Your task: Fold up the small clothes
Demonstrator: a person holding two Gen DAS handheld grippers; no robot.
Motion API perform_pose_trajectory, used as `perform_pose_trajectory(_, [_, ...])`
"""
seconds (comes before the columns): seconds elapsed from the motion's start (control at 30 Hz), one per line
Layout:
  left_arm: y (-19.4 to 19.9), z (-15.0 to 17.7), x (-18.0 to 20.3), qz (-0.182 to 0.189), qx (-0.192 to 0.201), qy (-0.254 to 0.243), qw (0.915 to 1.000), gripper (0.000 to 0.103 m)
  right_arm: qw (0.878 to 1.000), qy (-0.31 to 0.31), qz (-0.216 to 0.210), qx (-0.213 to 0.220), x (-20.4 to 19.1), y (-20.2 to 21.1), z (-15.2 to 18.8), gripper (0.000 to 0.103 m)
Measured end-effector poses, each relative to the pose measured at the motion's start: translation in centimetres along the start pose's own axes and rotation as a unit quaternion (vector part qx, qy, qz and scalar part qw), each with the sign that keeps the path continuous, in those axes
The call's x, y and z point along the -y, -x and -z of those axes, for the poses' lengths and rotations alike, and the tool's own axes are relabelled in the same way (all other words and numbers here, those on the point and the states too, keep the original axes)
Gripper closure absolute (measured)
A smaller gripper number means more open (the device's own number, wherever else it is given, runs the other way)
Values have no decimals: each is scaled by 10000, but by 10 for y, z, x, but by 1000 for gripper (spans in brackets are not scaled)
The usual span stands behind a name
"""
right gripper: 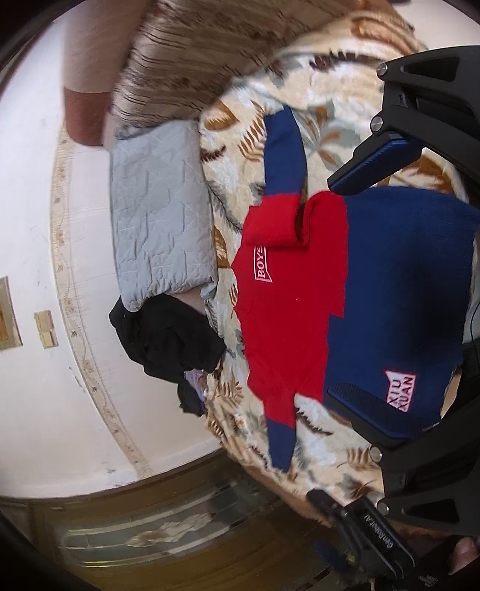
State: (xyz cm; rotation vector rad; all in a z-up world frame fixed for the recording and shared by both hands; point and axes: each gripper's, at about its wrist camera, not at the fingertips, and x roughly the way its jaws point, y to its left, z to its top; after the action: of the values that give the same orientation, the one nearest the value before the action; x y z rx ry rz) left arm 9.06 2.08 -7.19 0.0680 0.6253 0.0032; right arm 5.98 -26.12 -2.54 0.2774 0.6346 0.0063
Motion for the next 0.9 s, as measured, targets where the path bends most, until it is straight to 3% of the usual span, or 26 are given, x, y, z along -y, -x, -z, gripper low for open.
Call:
perform_pose_trajectory(0.1, [-47, -9, 16, 188, -289, -60, 9994, 0, 9932, -1010, -550, -188, 63, -33, -9, 0])
perform_pose_trajectory(0.2, [-99, -18, 31, 476, -719, 32, 9963, 0, 9619, -2508, -1039, -314, 154, -74, -8, 0])
perform_pose_trajectory(0.3, [-146, -26, 47, 411, -901, 71, 9951, 0, 9191, -3810, -993, -135, 241, -106, 4, 5])
perform_pose_trajectory(0.43, [-181, -27, 57, 206, -853, 74, 9961, 0, 8855, -4596, -587, -359, 303, -144, 11, 22])
perform_pose_trajectory(0.5, [-192, -24, 54, 174, -837, 91, 9963, 0, 8874, -4583, -271, -412, 320, -165, 4, 24])
perform_pose_trajectory(0.57, [-203, -21, 52, 155, -890, 90, 9959, 0, 8938, -4446, 248, -534, 331, -182, 0, 35])
perform_pose_trajectory(0.73, [-219, -22, 51, -148, -782, -199, 9966, 0, 8841, -4517, 953, -723, 359, -216, -1, 52])
perform_pose_trajectory(0.87, [-224, -28, 42, -166, -775, -140, 9968, 0, 8981, -4196, 1064, -776, 361, -231, -7, 86])
perform_pose_trajectory(0.9, [-223, -30, 36, -189, -749, -60, 9970, 0, 9000, -4129, 1152, -789, 359, -231, -5, 91])
